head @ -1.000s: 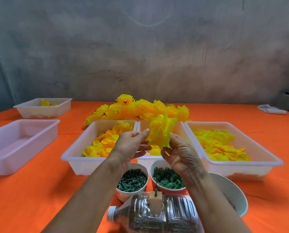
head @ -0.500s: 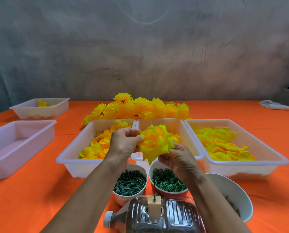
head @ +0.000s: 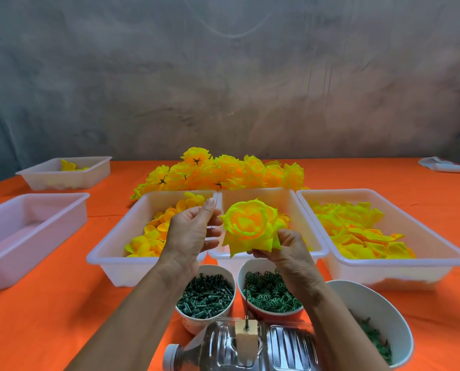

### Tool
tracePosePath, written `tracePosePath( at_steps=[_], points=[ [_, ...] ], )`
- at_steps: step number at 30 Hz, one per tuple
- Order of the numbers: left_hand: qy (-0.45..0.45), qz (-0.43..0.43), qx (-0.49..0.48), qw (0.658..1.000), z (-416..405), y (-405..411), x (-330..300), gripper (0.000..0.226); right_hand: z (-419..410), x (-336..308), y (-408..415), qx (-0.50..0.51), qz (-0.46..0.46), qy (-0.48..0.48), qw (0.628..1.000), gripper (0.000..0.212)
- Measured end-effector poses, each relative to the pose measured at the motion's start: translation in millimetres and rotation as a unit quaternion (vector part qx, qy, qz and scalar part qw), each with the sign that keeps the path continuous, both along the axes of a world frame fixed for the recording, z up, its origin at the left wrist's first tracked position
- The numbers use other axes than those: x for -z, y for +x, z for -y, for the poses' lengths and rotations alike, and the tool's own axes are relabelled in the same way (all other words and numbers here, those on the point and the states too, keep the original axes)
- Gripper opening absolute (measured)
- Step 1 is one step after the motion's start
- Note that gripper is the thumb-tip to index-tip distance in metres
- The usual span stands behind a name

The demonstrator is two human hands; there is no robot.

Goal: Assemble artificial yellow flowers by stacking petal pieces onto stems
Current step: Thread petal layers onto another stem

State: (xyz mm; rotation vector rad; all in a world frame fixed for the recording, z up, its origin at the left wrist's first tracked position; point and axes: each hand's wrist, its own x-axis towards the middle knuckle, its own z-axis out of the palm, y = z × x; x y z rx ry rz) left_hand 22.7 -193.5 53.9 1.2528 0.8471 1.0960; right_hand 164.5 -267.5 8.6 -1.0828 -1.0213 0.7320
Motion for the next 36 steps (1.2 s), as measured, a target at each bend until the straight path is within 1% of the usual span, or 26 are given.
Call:
tracePosePath(
  at_steps=[4, 6, 8, 9, 10, 13, 17, 20, 22, 24, 27, 29, 31, 32, 34, 36],
  points=[
    [-0.016, -0.041, 0.061, 0.997, 2.9, -7.1, -3.0, 0.032, -1.1, 1.6, -0.4, 0.007, 0.007, -0.001, 1.0, 0.022],
    [-0.004, -0.051, 0.082, 0.995, 5.6, -8.2, -3.3, 0.023, -1.8, 2.2, -0.1, 0.017, 0.002, 0.006, 1.0, 0.023],
    [0.016, -0.043, 0.069, 0.997, 7.0, -8.5, -3.2, 0.011, -2.1, 2.5, -0.4, 0.024, -0.007, 0.014, 1.0, 0.015],
    [0.032, -0.04, 0.057, 0.997, 7.2, -8.7, -2.8, 0.011, -1.2, 2.4, -1.2, 0.021, -0.011, 0.02, 1.0, 0.009],
    [0.057, -0.046, 0.043, 0.996, 7.4, -8.9, -2.5, 0.011, -0.8, 2.3, -2.1, 0.014, -0.015, 0.03, 0.999, 0.008],
    [0.132, -0.065, 0.012, 0.989, 9.3, -8.1, -0.9, 0.015, 0.2, 0.0, -6.1, -0.008, -0.026, 0.057, 0.998, 0.017],
    [0.123, -0.019, -0.014, 0.992, 11.1, -10.1, 2.4, 0.008, -1.8, 1.4, -7.8, 0.015, -0.054, 0.069, 0.996, 0.03],
    [0.123, -0.041, -0.027, 0.991, 9.9, -13.2, 3.5, 0.018, -1.4, 2.5, -5.8, 0.03, -0.046, 0.071, 0.996, 0.029],
    [0.11, -0.065, 0.001, 0.992, 11.4, -13.2, 3.0, 0.022, -0.6, 2.6, -5.6, 0.022, -0.041, 0.075, 0.996, 0.022],
    [0.087, -0.081, 0.036, 0.992, 13.6, -11.0, 2.7, 0.019, -0.2, 2.1, -6.1, 0.006, -0.041, 0.079, 0.996, 0.016],
    [0.067, -0.082, 0.038, 0.994, 13.0, -8.7, 2.0, 0.014, -4.5, 7.2, -2.5, 0.021, -0.038, 0.068, 0.997, 0.028],
    [0.079, -0.096, 0.025, 0.992, 11.5, -8.4, 1.7, 0.018, -6.1, 10.2, -1.2, 0.046, -0.011, 0.046, 0.998, 0.023],
    [0.101, -0.109, 0.013, 0.989, 10.6, -8.3, 0.6, 0.02, -7.0, 12.5, -2.2, 0.047, 0.02, 0.029, 0.998, 0.01],
    [0.12, -0.118, 0.003, 0.986, 10.3, -7.7, 0.2, 0.02, -7.3, 13.2, -3.2, 0.042, 0.028, 0.024, 0.998, 0.007],
    [0.165, -0.142, -0.021, 0.976, 9.4, -5.8, 0.1, 0.02, -8.1, 13.9, -4.5, 0.035, 0.029, 0.015, 0.999, 0.013],
    [0.182, -0.14, -0.038, 0.973, 8.9, -3.8, 0.4, 0.018, -9.5, 13.9, -5.0, 0.037, 0.024, 0.007, 0.999, 0.017]
  ],
)
